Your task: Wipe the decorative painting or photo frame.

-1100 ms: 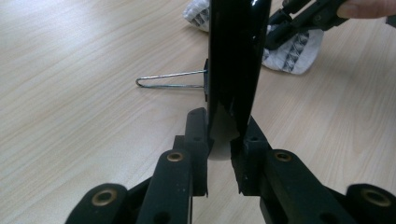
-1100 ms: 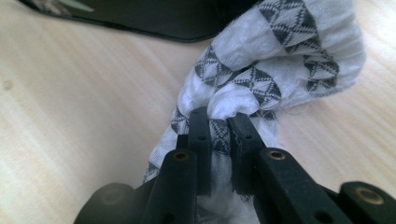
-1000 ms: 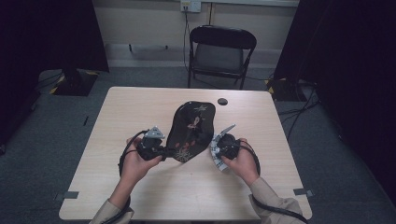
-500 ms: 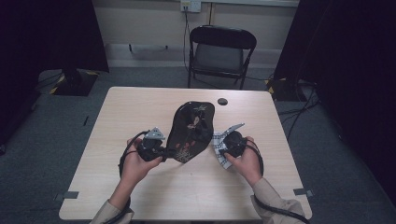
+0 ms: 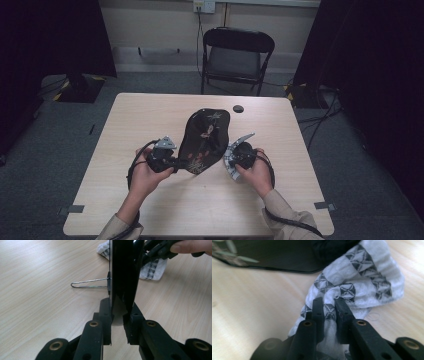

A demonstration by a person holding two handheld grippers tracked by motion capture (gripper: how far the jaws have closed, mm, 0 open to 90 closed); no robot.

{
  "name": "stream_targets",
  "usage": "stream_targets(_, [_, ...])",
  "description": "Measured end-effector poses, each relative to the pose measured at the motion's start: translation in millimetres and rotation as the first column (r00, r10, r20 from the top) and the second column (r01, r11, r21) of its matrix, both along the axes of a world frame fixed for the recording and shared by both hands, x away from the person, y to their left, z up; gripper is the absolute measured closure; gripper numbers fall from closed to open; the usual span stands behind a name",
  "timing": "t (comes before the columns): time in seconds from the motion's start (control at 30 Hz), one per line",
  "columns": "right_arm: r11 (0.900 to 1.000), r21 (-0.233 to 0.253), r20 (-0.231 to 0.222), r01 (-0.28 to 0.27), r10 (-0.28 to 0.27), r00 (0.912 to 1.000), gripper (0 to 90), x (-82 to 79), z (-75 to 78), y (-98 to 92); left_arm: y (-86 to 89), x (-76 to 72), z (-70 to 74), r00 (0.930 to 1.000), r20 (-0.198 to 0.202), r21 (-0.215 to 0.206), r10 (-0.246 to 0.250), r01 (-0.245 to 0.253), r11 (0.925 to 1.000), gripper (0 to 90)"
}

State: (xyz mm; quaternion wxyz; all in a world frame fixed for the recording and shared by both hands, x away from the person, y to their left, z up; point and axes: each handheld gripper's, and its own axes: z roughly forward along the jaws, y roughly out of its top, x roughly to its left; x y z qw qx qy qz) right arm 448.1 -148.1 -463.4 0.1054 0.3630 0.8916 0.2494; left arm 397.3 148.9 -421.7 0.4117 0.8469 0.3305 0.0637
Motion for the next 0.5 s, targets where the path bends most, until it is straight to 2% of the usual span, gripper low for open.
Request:
stream_targets(0.23, [0.998, 0.014, -0.02, -0.057, 0.057, 0.9982, 83.9, -12.2, 2.2, 8.7, -0.3, -0.4, -0.1, 1.0, 0.0, -0.002, 0.002, -0.002, 1.0, 78.4])
stream_targets(0.5, [0.991, 0.031, -0.028, -0.128, 0.129, 0.9912, 84.2, -30.0, 6.6, 23.2, -0.8, -1.0, 0.1, 1.0, 0.004, 0.004, 0.003, -0.003, 1.0, 78.4])
